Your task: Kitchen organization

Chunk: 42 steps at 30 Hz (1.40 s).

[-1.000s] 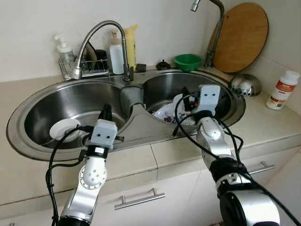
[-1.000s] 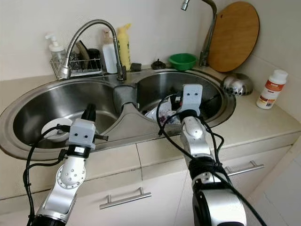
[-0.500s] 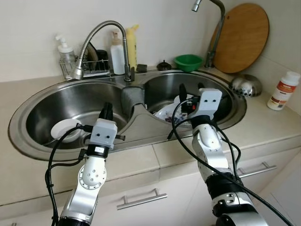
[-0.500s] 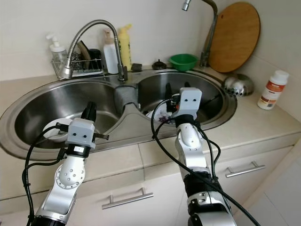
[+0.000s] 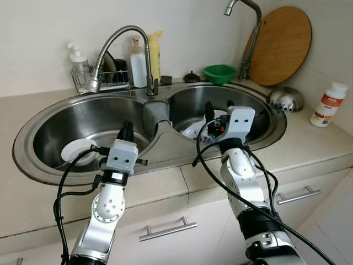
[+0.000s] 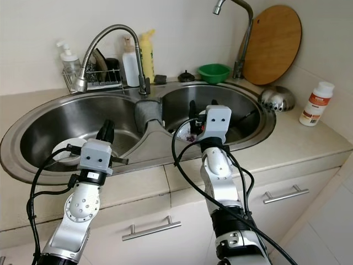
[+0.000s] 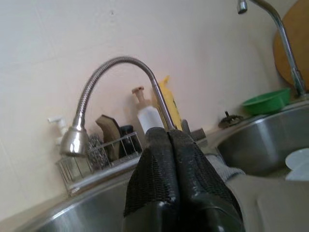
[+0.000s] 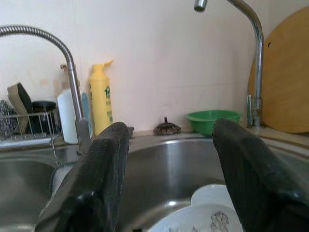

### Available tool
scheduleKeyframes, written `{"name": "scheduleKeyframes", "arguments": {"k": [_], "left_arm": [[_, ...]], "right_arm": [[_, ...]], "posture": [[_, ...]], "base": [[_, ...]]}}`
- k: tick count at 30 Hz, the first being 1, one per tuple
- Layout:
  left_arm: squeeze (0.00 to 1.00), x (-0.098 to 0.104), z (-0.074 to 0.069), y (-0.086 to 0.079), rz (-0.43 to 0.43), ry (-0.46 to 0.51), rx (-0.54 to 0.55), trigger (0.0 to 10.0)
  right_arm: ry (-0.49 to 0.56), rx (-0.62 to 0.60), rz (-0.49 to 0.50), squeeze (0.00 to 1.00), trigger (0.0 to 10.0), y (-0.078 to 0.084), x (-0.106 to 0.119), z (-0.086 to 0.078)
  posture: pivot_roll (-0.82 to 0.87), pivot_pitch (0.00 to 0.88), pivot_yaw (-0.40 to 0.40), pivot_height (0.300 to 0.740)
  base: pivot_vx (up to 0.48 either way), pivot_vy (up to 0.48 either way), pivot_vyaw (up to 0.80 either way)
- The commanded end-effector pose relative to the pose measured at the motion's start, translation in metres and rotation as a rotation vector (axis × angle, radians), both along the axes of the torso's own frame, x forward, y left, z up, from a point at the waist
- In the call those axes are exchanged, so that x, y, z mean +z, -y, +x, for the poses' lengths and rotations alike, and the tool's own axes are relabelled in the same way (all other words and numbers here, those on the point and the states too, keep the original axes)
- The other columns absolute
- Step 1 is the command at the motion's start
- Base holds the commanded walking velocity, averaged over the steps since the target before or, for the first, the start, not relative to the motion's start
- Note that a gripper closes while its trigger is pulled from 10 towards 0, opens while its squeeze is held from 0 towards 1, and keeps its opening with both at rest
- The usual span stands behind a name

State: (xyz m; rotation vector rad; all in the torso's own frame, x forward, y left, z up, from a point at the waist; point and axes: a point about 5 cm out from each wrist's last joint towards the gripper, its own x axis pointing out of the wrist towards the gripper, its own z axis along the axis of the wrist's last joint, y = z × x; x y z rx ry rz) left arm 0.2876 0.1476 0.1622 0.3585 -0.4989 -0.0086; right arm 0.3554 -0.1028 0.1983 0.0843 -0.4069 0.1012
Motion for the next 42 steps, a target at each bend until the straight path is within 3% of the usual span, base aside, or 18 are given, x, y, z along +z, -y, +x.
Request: {"name": "scheduleKeyframes", "arguments": {"k": [1, 16, 37, 42], "left_arm": [[0.00, 0.004, -0.001, 0.001, -0.008, 0.015, -0.010, 10.0], [0.00, 0.003, 0.001, 0.004, -0.004, 0.010, -0.014, 10.0], [0.00, -0.004, 0.002, 0.005, -0.004, -0.030, -0.012, 10.0], [0.00, -0.004, 0.002, 0.006, -0.004, -0.031, -0.015, 10.0]], "right_arm": [[-0.005, 0.000, 0.001, 0.00, 10.0, -0.001, 0.000, -0.002], [-0.025, 0.000, 0.003, 0.00, 10.0, -0.003, -0.001, -0.003], [-0.077, 0.000, -0.028, 0.00, 10.0, -0.002, -0.010, -0.004], [-0.079, 0.002, -0.038, 0.00, 10.0, -0.003, -0.010, -0.003]], "posture": [[-0.02, 0.000, 0.000, 0.740], [-0.03, 0.000, -0.002, 0.740], [-0.03, 0.000, -0.006, 0.740], [-0.03, 0.000, -0.007, 0.740]], "base": [[-0.326, 0.000, 0.00], [-0.310, 0.000, 0.00], [0.000, 0.000, 0.00], [0.000, 0.303, 0.00]]}}
